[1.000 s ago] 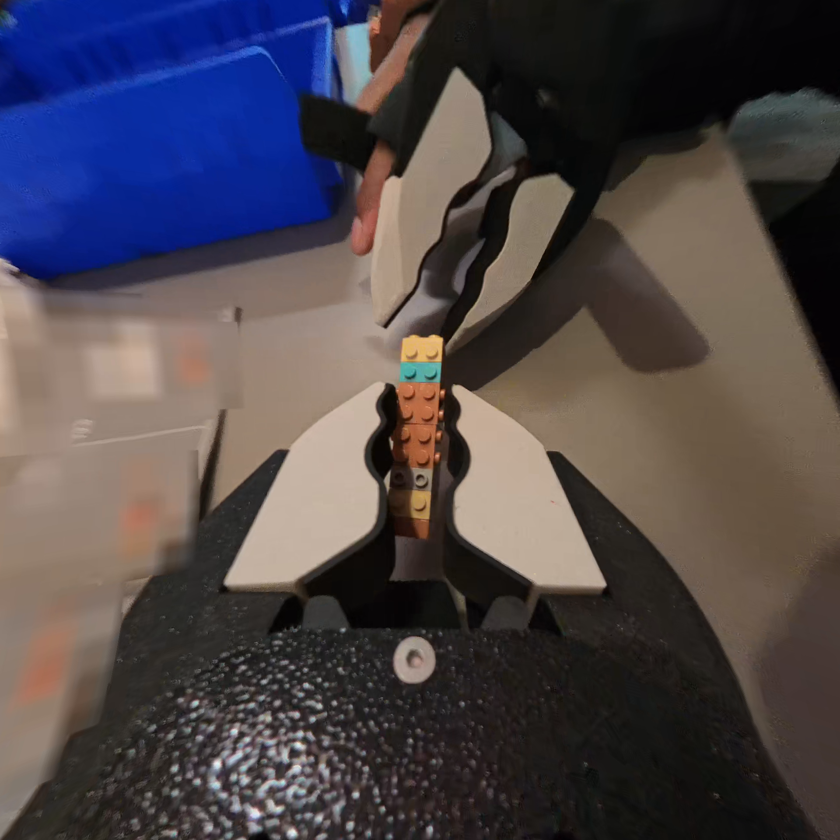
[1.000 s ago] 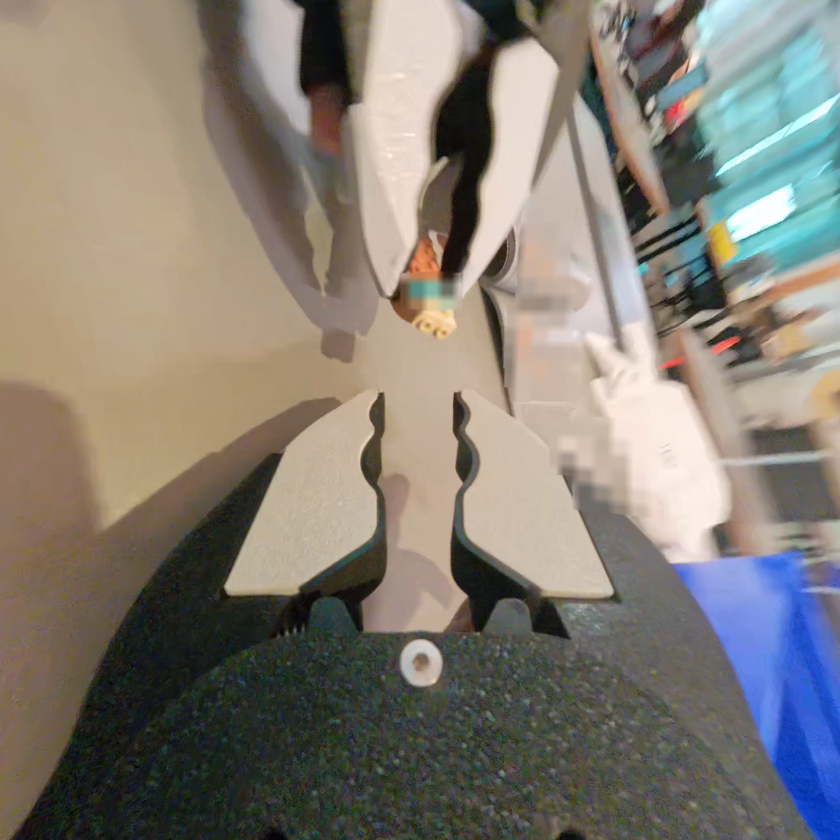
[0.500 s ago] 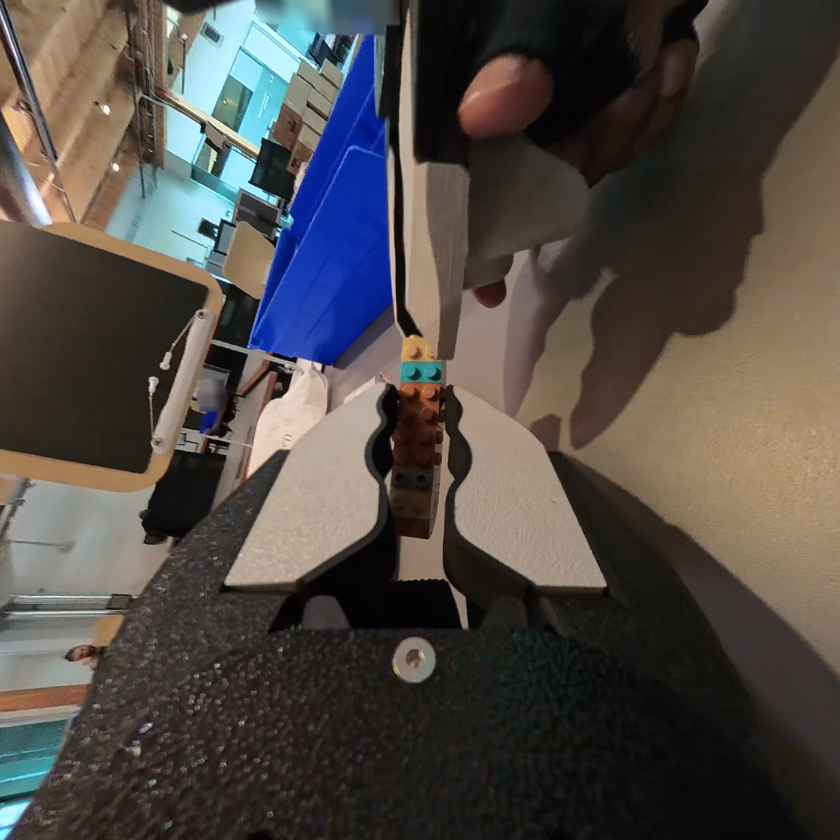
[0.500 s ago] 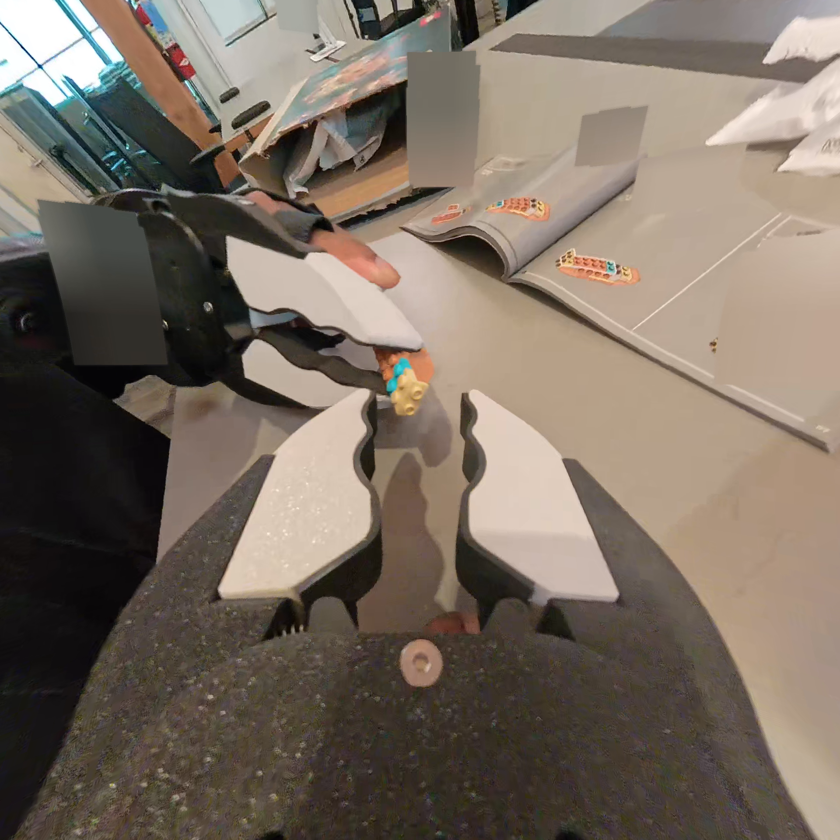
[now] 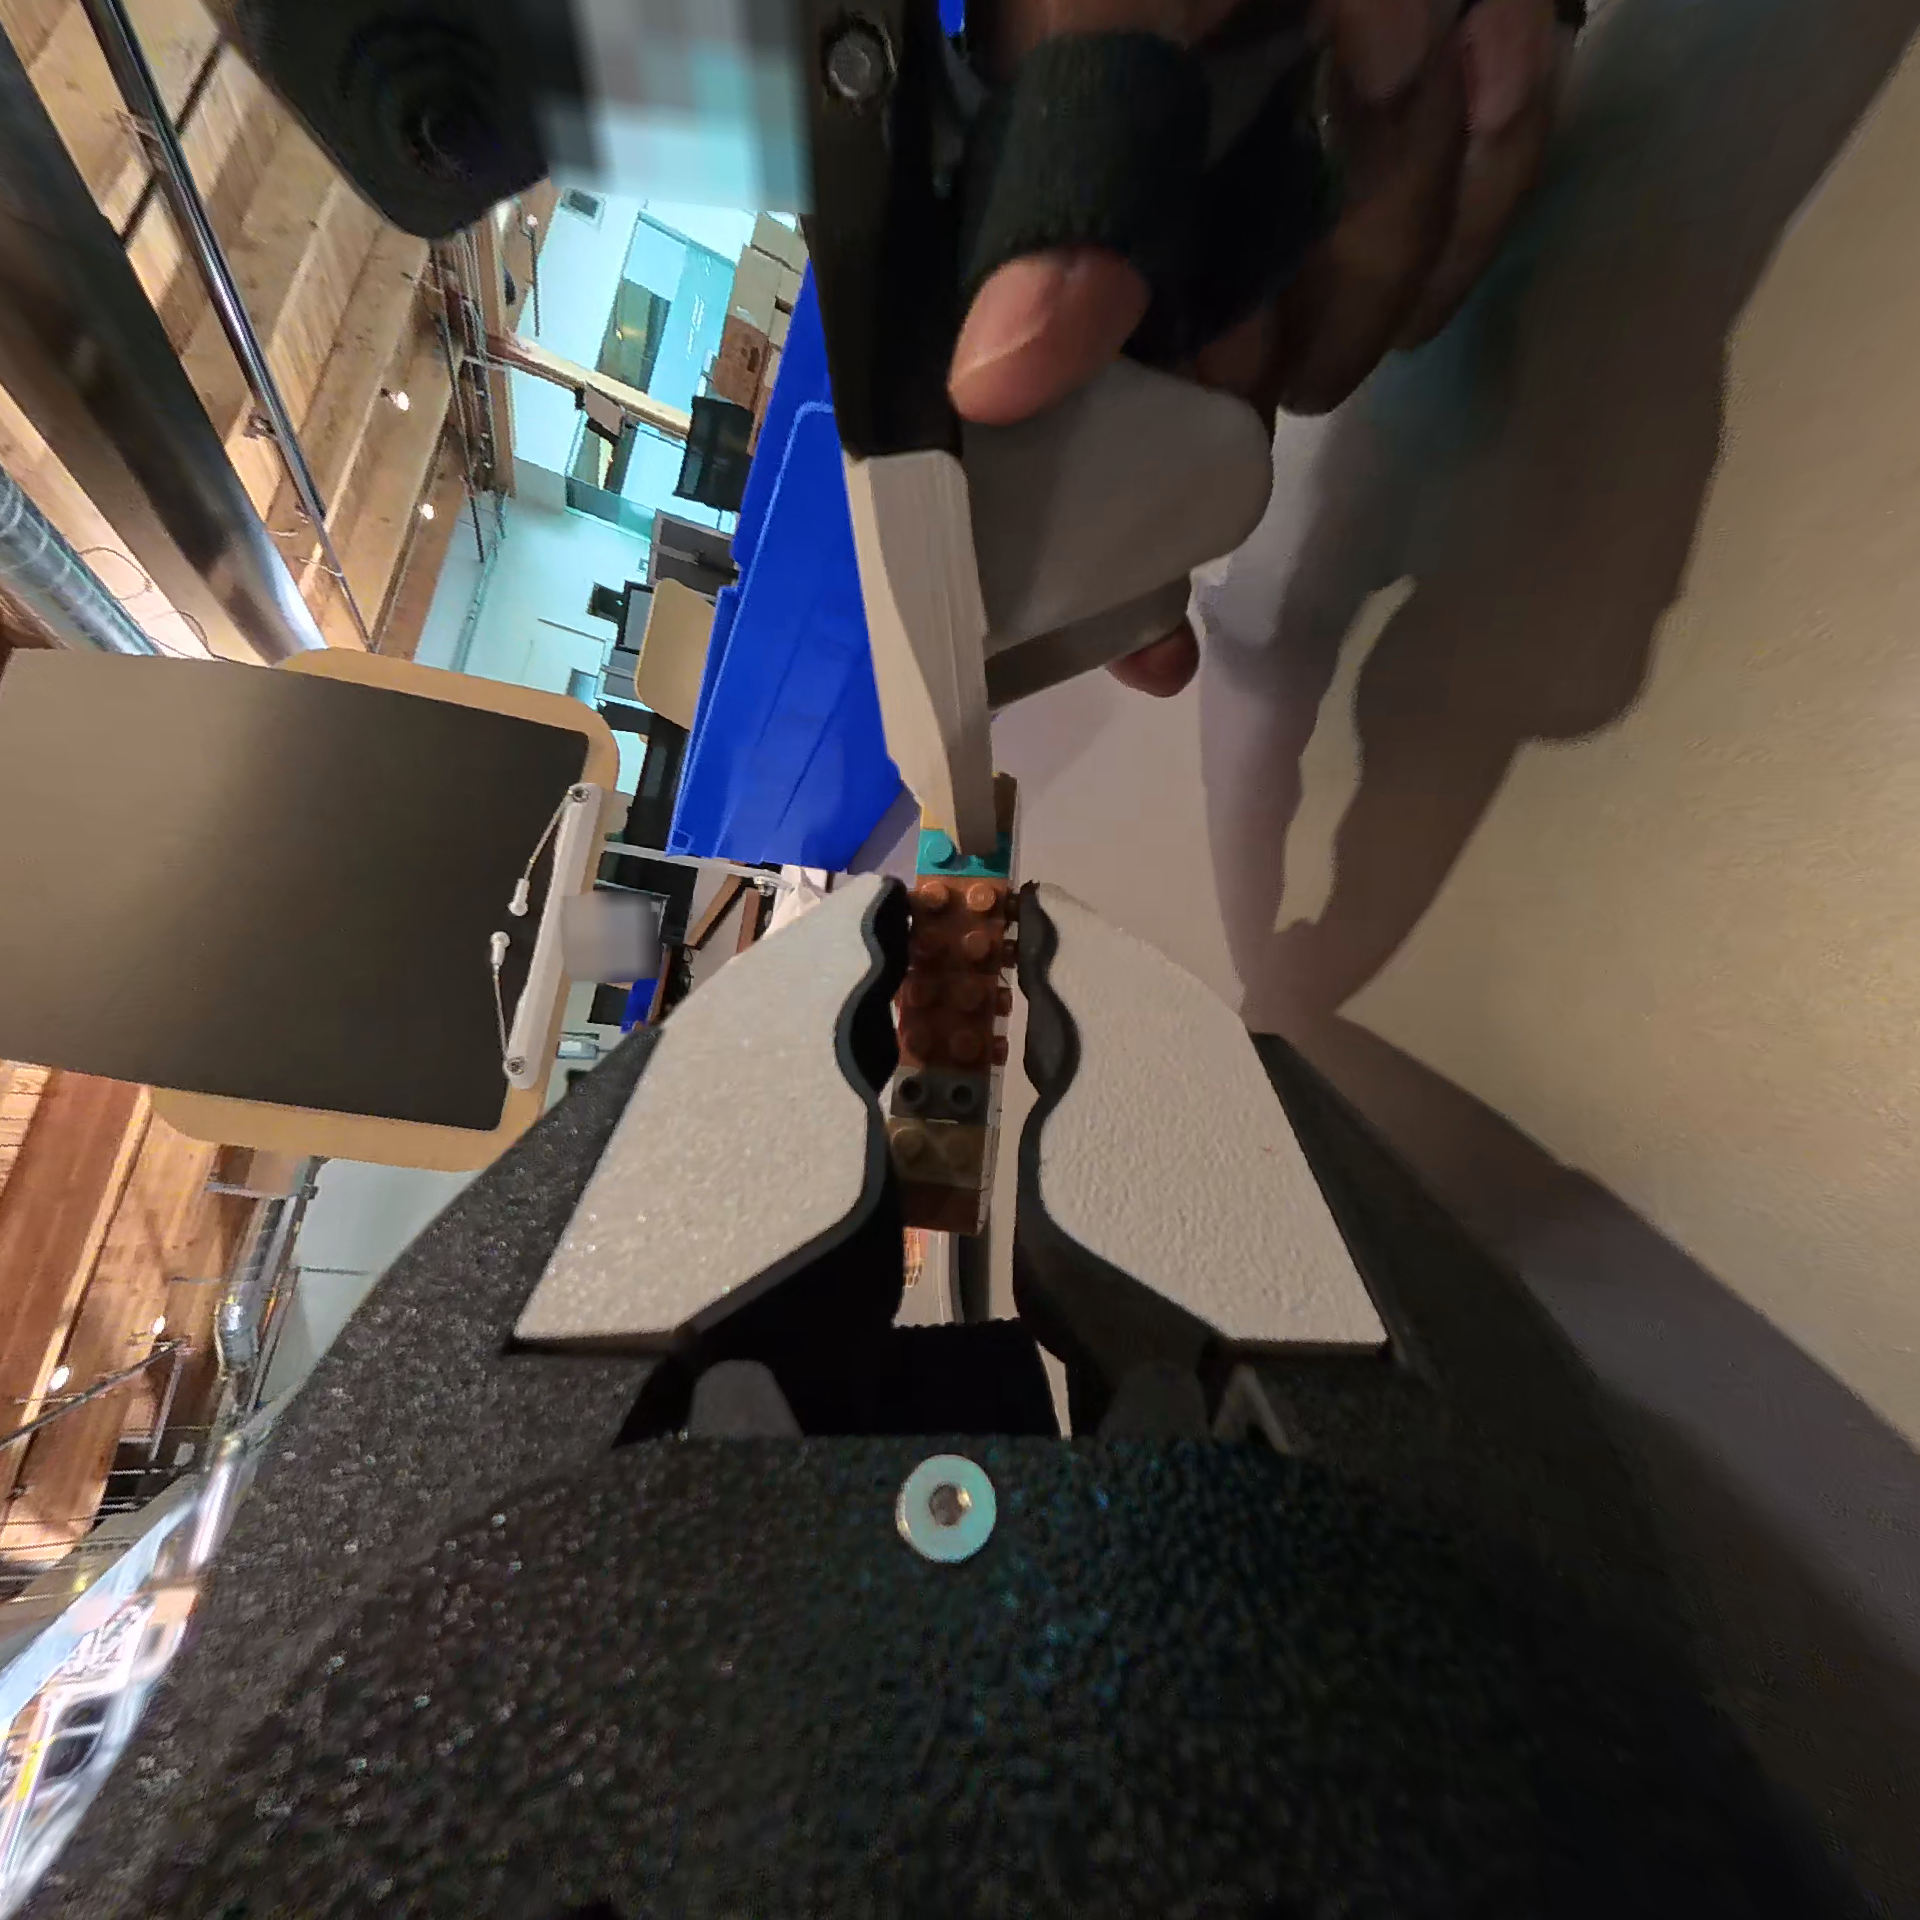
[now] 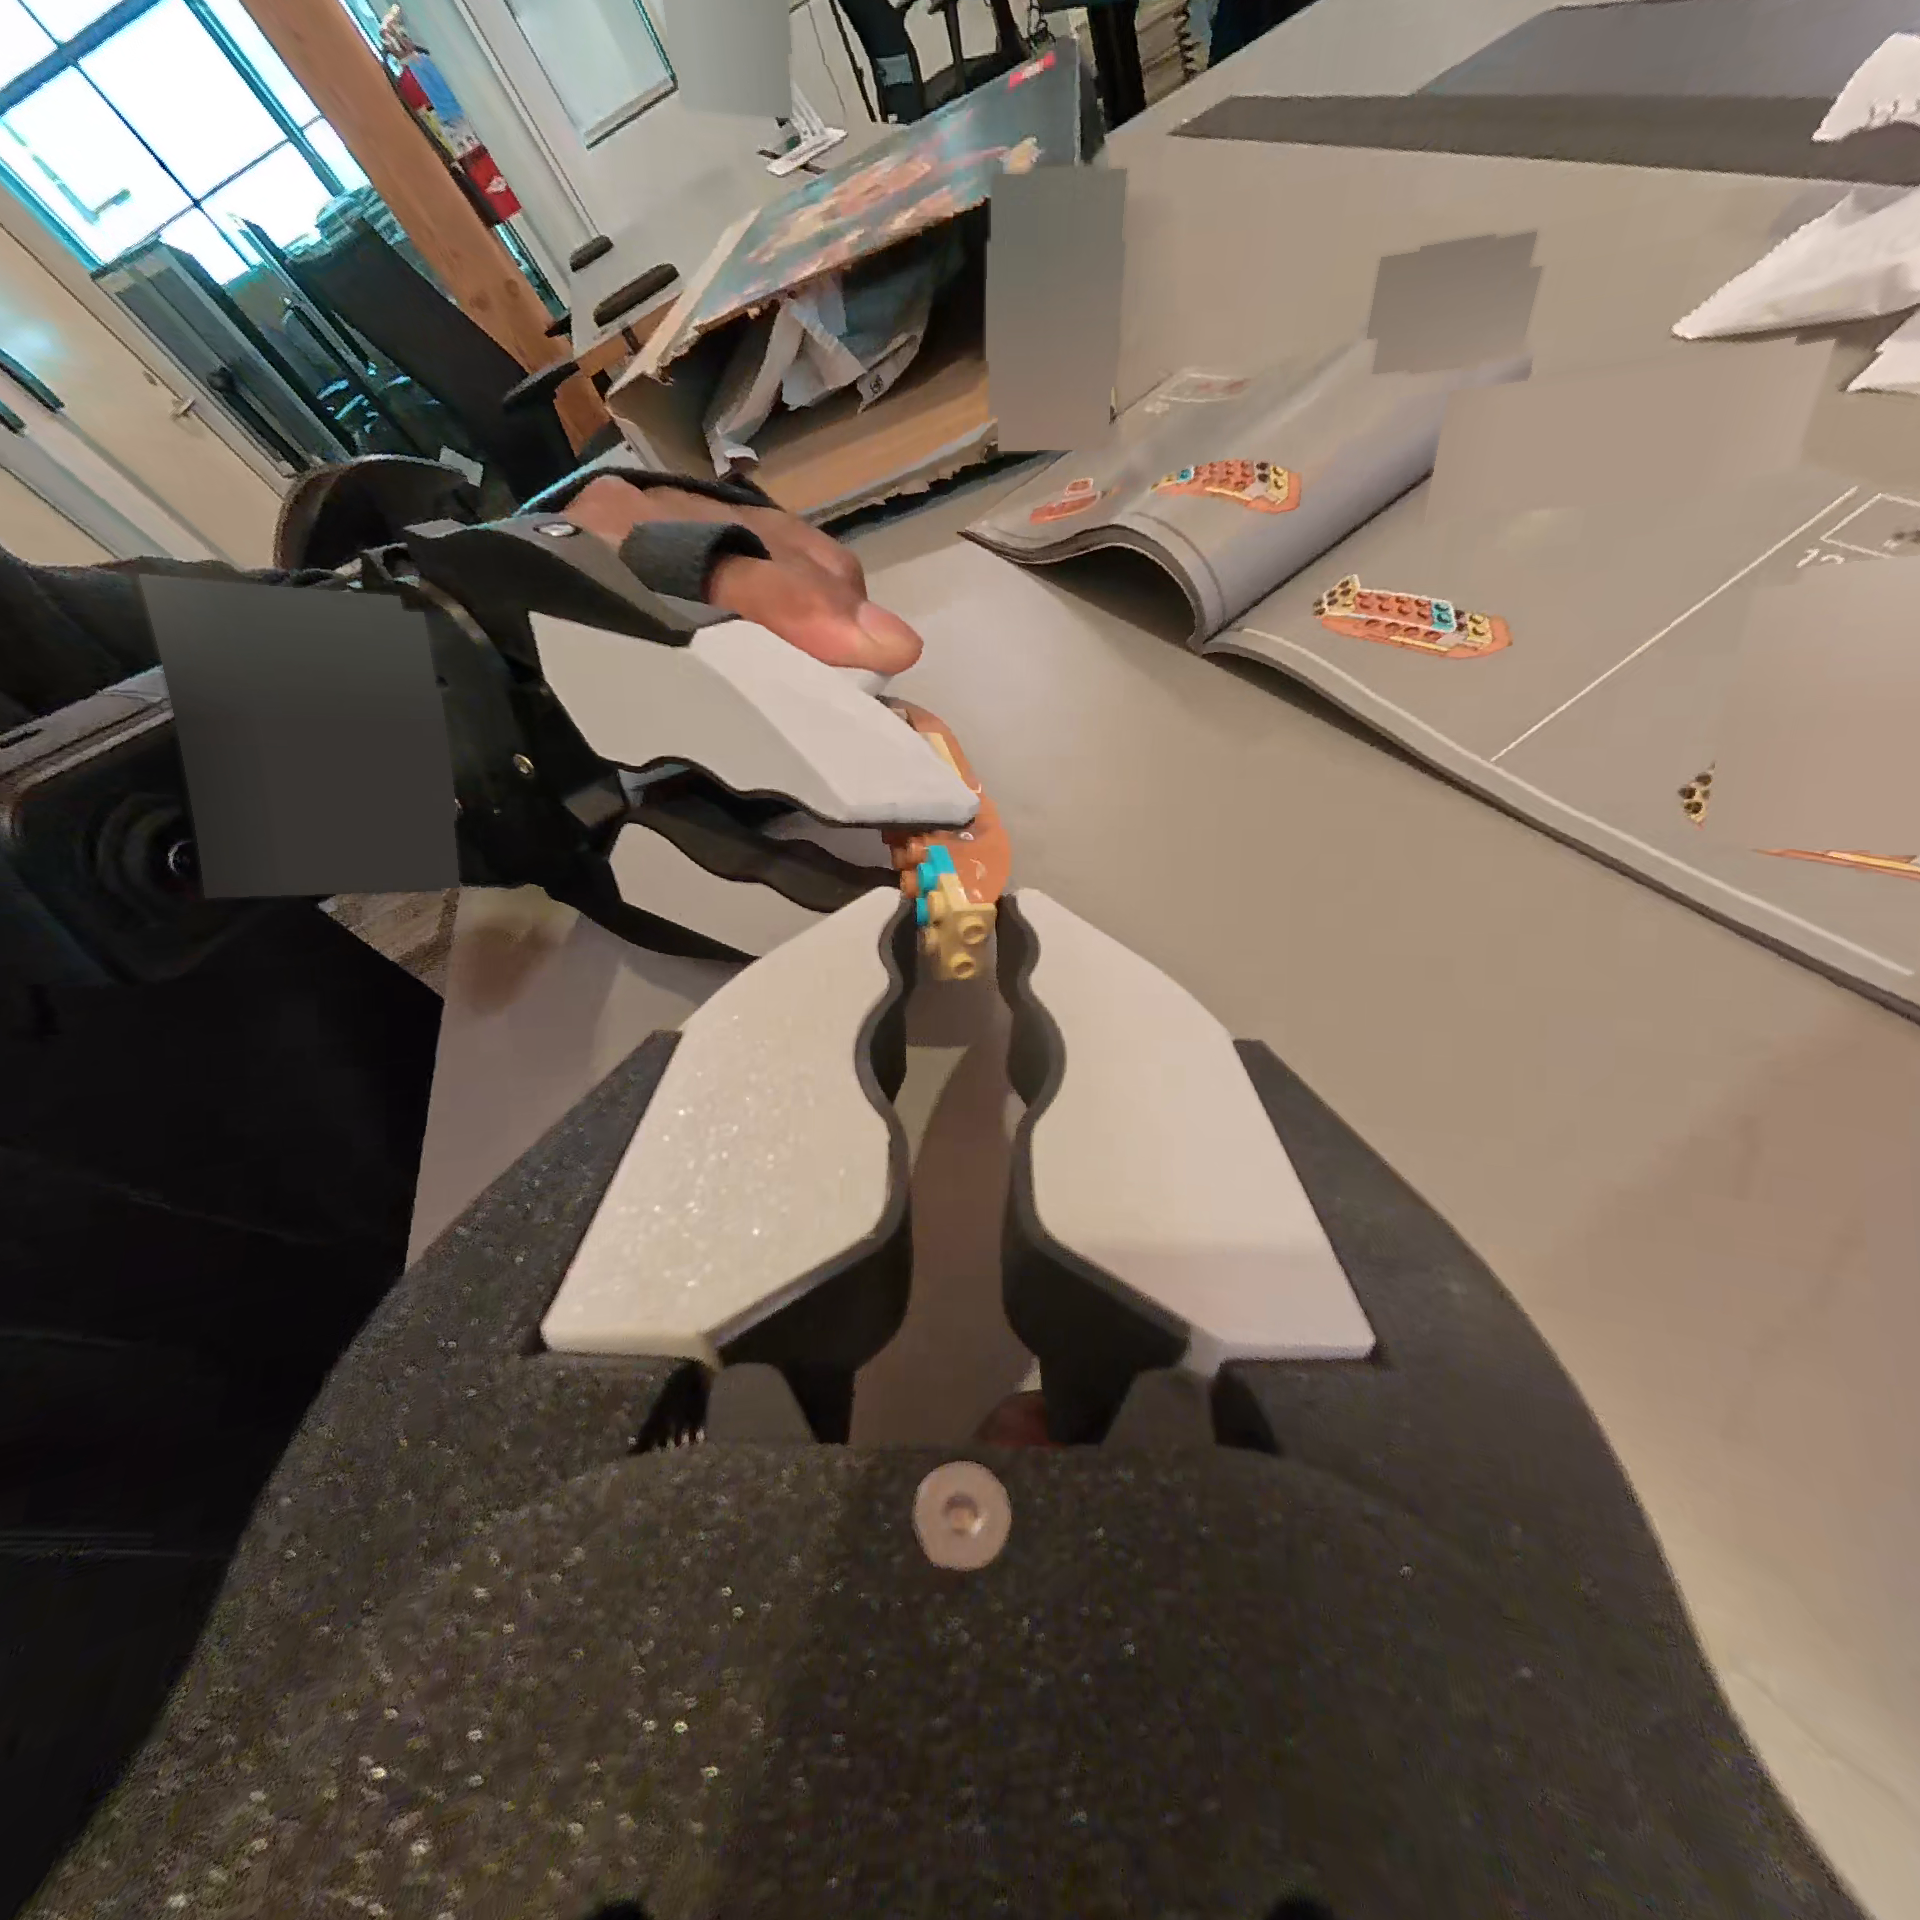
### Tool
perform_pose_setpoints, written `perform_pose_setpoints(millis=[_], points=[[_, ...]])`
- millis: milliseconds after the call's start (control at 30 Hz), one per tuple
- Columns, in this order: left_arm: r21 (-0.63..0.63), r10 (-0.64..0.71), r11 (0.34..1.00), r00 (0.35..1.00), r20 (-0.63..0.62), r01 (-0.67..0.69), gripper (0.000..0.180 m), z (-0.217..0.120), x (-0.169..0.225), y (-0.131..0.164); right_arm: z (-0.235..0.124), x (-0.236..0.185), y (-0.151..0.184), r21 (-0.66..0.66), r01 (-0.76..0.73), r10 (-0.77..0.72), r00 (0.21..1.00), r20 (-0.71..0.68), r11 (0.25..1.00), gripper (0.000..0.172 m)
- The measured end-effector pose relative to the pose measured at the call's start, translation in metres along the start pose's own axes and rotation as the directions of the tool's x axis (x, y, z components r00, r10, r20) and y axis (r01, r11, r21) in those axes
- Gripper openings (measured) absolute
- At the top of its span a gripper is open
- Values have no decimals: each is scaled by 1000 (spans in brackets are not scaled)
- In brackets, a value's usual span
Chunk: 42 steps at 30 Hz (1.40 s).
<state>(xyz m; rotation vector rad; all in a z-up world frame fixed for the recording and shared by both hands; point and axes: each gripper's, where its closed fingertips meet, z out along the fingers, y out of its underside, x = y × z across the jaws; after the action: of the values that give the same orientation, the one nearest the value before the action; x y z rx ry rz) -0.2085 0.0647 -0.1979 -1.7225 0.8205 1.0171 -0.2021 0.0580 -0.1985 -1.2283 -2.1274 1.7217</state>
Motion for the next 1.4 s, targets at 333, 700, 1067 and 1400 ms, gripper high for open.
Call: perform_pose_setpoints(millis=[333, 700, 1067, 1400], points=[[19, -38, 999, 999, -29, 38, 20, -2, 0, 1, 2, -2, 0, 9, -4, 4, 1000, 30, 1000, 15], [-252, -659, 739, 595, -461, 624, 20, -10, 34, 26, -1, -2, 8, -18, 205, -204, 979, 14, 979, 48], [-397, -739, 657, 443, -508, 641, 20, -14, 52, 43, -15, 12, -5, 80, 139, -139, 990, -2, 987, 30], [-414, -748, 647, 429, -506, 640, 20, -14, 54, 45, -17, 11, -6, 88, 112, -115, 993, 35, 990, 27]])
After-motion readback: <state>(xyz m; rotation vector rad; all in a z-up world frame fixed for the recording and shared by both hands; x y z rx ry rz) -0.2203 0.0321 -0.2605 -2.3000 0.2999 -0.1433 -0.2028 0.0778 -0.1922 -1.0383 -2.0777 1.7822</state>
